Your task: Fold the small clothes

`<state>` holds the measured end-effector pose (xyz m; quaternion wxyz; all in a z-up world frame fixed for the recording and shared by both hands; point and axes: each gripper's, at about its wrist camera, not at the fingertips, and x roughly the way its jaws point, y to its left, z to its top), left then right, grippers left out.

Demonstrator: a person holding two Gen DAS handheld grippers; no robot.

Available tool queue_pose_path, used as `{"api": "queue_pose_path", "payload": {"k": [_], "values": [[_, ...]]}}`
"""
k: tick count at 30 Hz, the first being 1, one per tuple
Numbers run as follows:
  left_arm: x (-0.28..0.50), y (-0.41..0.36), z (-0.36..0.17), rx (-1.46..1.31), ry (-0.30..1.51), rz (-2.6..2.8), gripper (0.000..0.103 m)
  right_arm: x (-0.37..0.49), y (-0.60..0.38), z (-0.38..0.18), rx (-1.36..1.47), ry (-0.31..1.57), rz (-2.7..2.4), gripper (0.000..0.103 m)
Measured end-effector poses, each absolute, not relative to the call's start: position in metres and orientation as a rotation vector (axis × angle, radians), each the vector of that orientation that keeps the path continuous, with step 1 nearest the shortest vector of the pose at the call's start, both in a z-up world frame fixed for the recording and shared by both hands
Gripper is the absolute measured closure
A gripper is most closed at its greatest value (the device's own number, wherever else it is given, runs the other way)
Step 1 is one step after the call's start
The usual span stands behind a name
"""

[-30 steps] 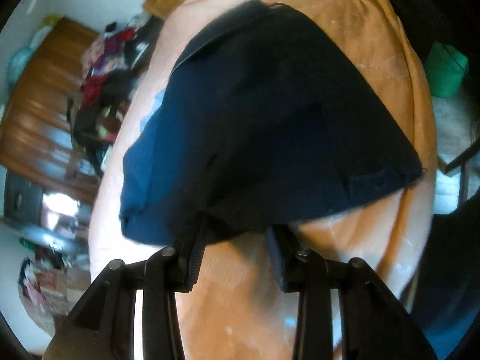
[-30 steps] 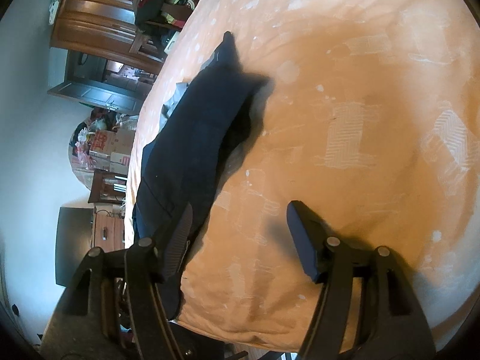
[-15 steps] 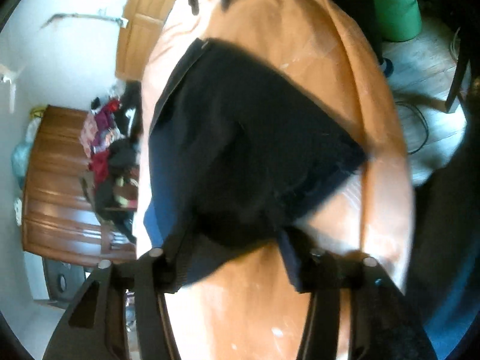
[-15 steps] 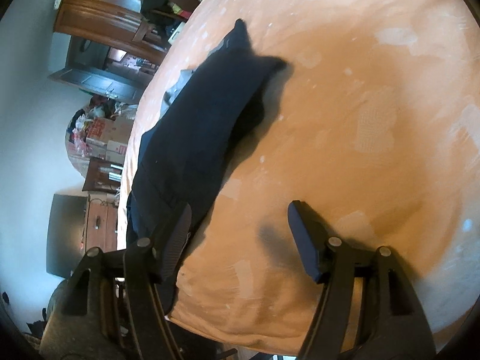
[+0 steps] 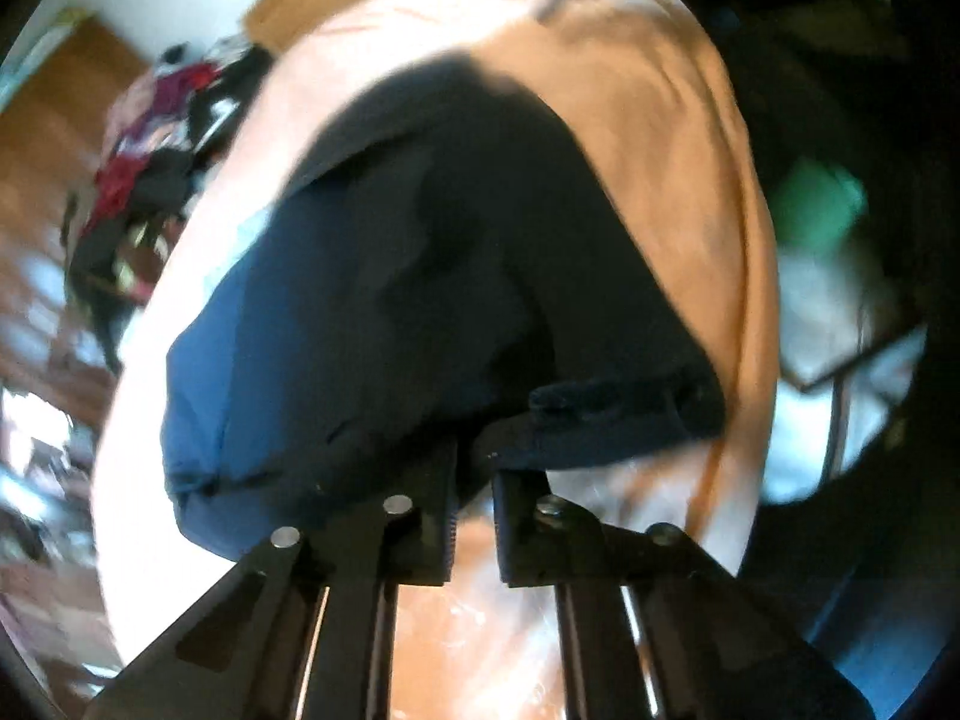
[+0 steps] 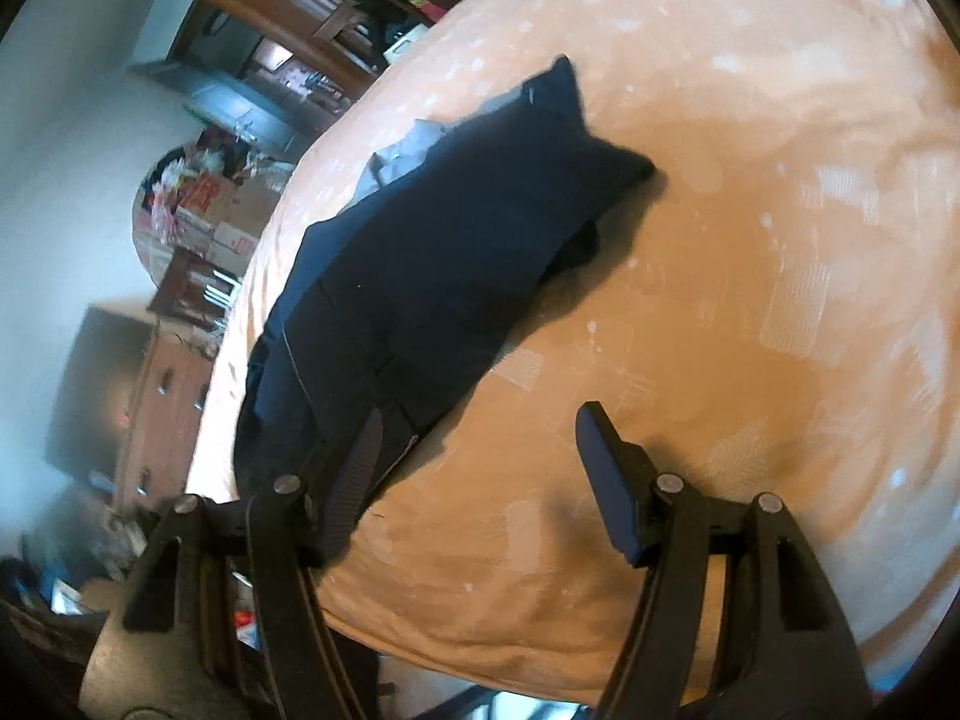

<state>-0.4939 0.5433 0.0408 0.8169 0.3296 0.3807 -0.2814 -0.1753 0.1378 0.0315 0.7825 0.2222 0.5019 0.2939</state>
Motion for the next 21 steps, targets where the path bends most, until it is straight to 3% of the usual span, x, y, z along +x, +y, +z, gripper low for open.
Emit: {"api": "queue_pose_path", "payload": {"k": [9,15,21], "values": [[-0.396,0.652,0.129,-0.076,0.704,-0.480,0.098,-0.135,0.114,0.065,0.374,0.973,0.621,0.036],[-0.333,0.746,0.085,-0.477,0.807,-0.260,0.098,-0.077,0.118,0.052,0.207,0.974,0.612,0.036],[-0.311,0.773,0.021,-0.575,0.965,-0.132,0.094,-0.042,0.166,0.039,-0.103,0.960,0.771,0.032]]}}
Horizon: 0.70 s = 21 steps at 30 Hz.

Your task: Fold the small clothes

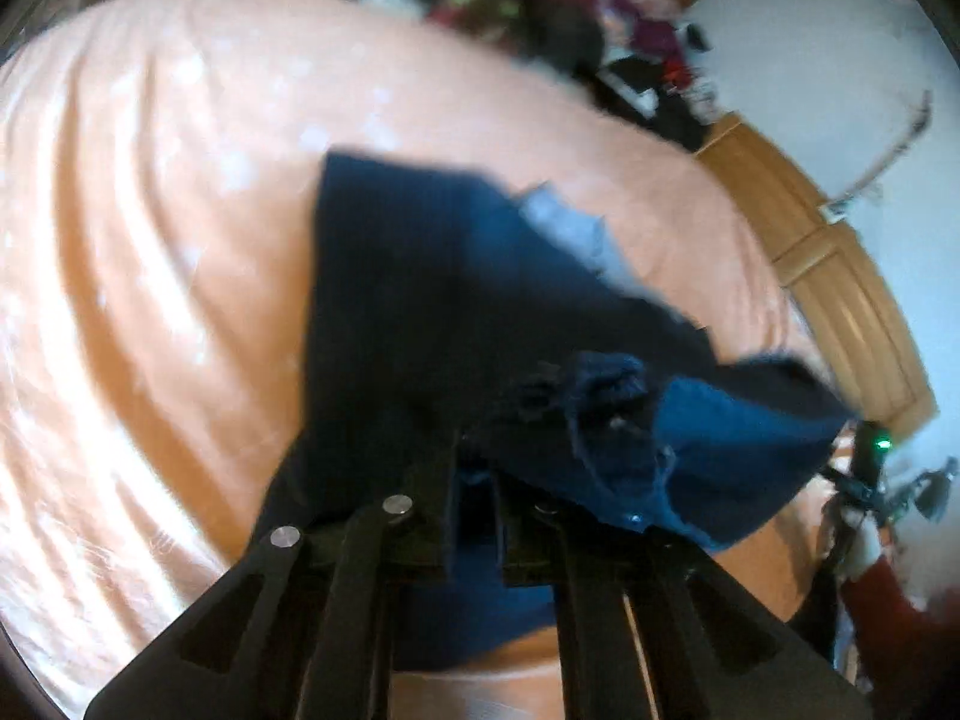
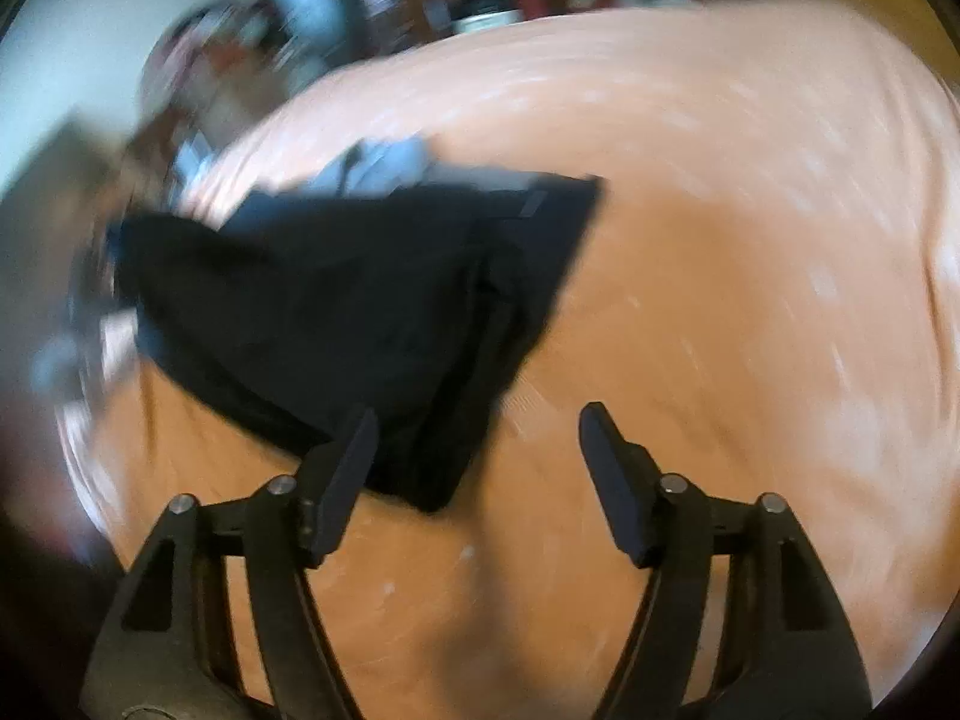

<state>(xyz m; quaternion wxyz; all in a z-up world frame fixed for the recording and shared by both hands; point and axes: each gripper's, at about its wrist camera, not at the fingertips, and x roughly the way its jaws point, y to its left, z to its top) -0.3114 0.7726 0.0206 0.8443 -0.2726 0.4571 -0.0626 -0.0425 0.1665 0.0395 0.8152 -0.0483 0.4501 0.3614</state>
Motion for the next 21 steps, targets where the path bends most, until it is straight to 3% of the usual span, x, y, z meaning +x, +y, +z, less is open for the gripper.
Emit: {"api": "queue_pose_path", "payload": {"k": [10,17,21], "values": [[-0.294,0.770,0.009,-0.561,0.992,-0.096,0.089,-0.034,0.194,0.035,-0.380,0.942,0.989,0.031],[-0.289,0.776,0.000,-0.604,0.977,-0.076,0.085,-0.069,0.195,0.019,-0.700,0.799,0.917,0.034],[-0.290,0.775,0.000,-0.594,0.976,-0.064,0.085,-0.072,0.205,0.021,-0.734,0.680,0.961,0.036]]}}
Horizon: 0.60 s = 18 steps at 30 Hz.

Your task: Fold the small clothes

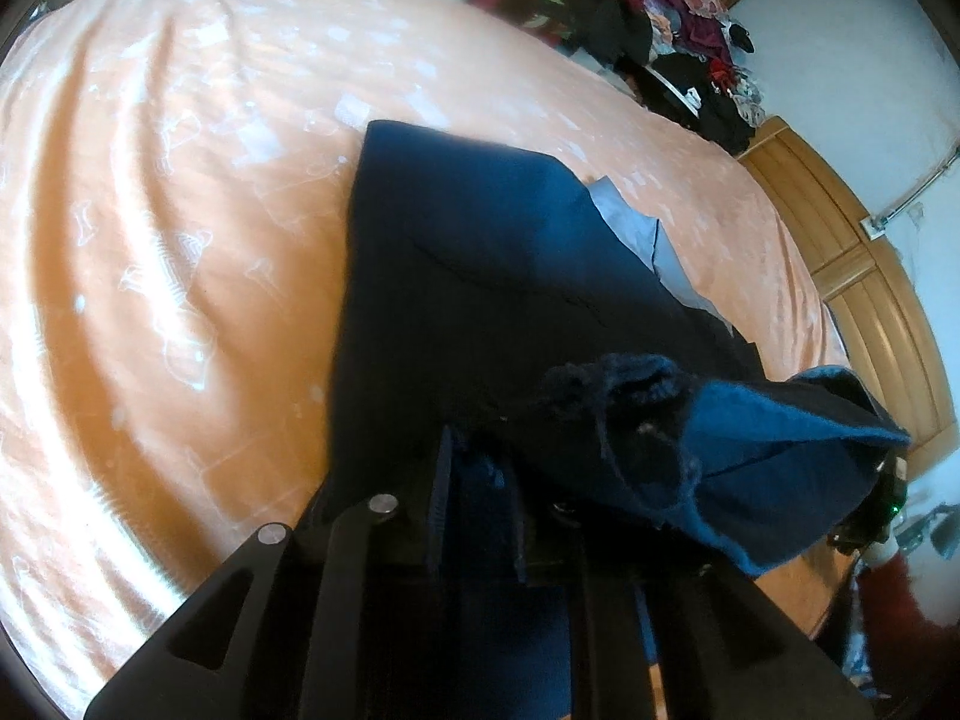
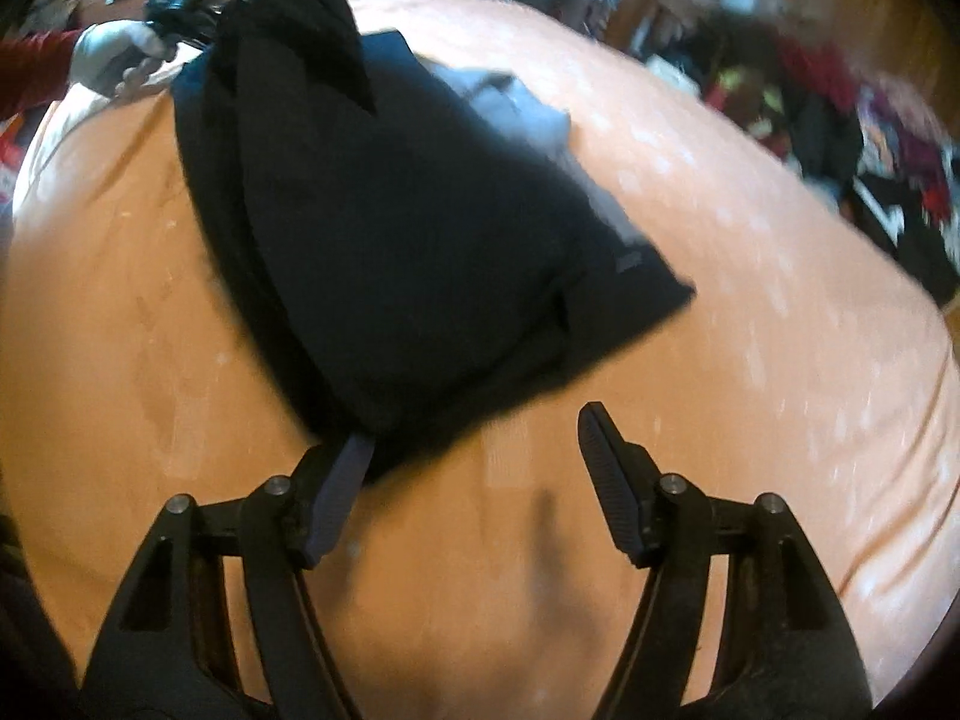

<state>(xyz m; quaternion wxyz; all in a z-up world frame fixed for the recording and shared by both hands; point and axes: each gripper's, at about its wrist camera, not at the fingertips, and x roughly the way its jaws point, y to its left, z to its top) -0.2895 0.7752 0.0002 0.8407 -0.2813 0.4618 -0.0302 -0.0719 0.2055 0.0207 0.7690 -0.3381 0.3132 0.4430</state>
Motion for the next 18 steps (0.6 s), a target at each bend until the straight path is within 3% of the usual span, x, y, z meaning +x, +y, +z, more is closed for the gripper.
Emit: {"api": "queue_pose_path", "payload": {"k": [7,10,11,14,18], "values": [[-0.285,0.773,0.003,-0.571,0.982,-0.057,0.086,-0.053,0.238,0.023,-0.631,0.633,1.073,0.038],[-0.282,0.770,0.009,-0.551,0.969,-0.054,0.089,-0.036,0.251,0.024,-0.555,0.694,1.113,0.063],[-0.281,0.768,0.013,-0.546,0.958,-0.056,0.090,-0.026,0.249,0.028,-0.479,0.726,1.118,0.081],[-0.277,0.766,0.033,-0.537,0.900,-0.074,0.091,0.004,0.231,0.051,-0.204,0.753,1.114,0.089],[-0.254,0.769,0.057,-0.525,0.830,-0.097,0.091,0.049,0.224,0.060,0.004,0.826,1.080,0.091]]}}
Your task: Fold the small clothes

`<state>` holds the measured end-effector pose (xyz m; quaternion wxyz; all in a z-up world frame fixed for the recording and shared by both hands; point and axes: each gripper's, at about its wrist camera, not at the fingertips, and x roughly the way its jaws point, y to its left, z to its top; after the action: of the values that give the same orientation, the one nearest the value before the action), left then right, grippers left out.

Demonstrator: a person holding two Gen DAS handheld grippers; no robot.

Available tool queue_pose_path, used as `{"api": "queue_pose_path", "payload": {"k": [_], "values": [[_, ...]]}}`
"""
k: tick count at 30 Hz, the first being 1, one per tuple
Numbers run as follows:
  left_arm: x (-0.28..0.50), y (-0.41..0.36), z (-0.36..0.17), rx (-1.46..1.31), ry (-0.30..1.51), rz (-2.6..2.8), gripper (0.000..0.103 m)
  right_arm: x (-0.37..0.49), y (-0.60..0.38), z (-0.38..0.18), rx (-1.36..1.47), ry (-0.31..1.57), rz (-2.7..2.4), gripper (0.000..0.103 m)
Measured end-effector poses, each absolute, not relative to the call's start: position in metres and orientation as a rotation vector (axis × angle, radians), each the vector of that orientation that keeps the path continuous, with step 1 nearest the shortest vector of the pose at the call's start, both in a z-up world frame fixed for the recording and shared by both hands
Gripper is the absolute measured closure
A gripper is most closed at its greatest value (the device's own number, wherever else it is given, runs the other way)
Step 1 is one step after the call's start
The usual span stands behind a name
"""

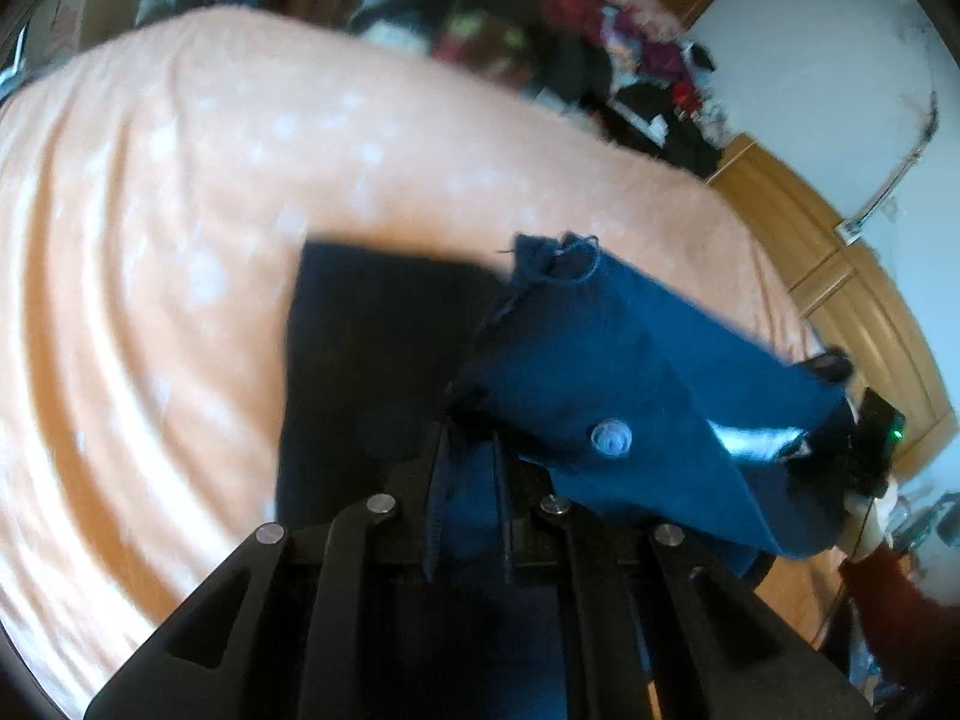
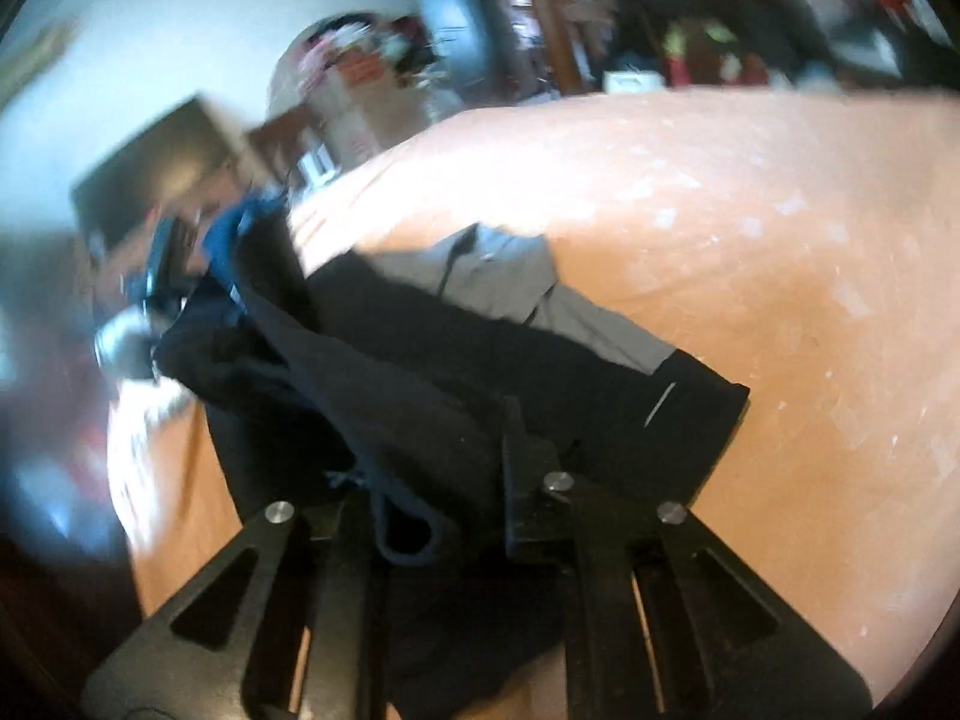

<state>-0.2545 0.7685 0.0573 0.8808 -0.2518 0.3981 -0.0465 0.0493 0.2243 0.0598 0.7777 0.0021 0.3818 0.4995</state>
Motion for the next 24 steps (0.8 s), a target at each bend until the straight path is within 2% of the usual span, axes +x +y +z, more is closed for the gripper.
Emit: {"api": "queue_pose_path", "payload": {"k": [4,5,6,7,8,14,17,19,20,21,24], "values": [[-0.211,0.778,0.045,-0.480,0.867,-0.049,0.091,0.107,0.229,0.022,0.169,0.997,0.993,0.092],[-0.201,0.782,0.034,-0.464,0.895,-0.020,0.091,0.124,0.228,0.003,0.245,1.069,0.972,0.085],[-0.192,0.787,0.021,-0.456,0.932,0.021,0.091,0.136,0.227,-0.015,0.299,1.131,0.925,0.064],[-0.189,0.792,0.011,-0.460,0.954,0.054,0.091,0.143,0.226,-0.028,0.298,1.157,0.847,0.060],[-0.188,0.797,0.002,-0.472,0.968,0.075,0.091,0.145,0.227,-0.038,0.302,1.173,0.827,0.063],[-0.205,0.797,0.011,-0.437,0.922,0.058,0.089,0.132,0.233,-0.036,0.307,1.140,0.869,0.057],[-0.210,0.800,0.036,-0.399,0.845,0.039,0.078,0.129,0.231,-0.039,0.348,1.129,0.877,0.053],[-0.208,0.799,0.050,-0.379,0.804,0.014,0.059,0.130,0.229,-0.043,0.384,1.112,0.880,0.051],[-0.203,0.798,0.052,-0.369,0.805,-0.001,0.054,0.130,0.229,-0.045,0.399,1.102,0.881,0.051],[-0.196,0.796,0.051,-0.351,0.822,-0.006,0.051,0.129,0.225,-0.047,0.412,1.097,0.880,0.051],[-0.171,0.786,0.041,-0.314,0.888,-0.057,0.052,0.127,0.228,-0.039,0.374,1.092,0.865,0.050]]}}
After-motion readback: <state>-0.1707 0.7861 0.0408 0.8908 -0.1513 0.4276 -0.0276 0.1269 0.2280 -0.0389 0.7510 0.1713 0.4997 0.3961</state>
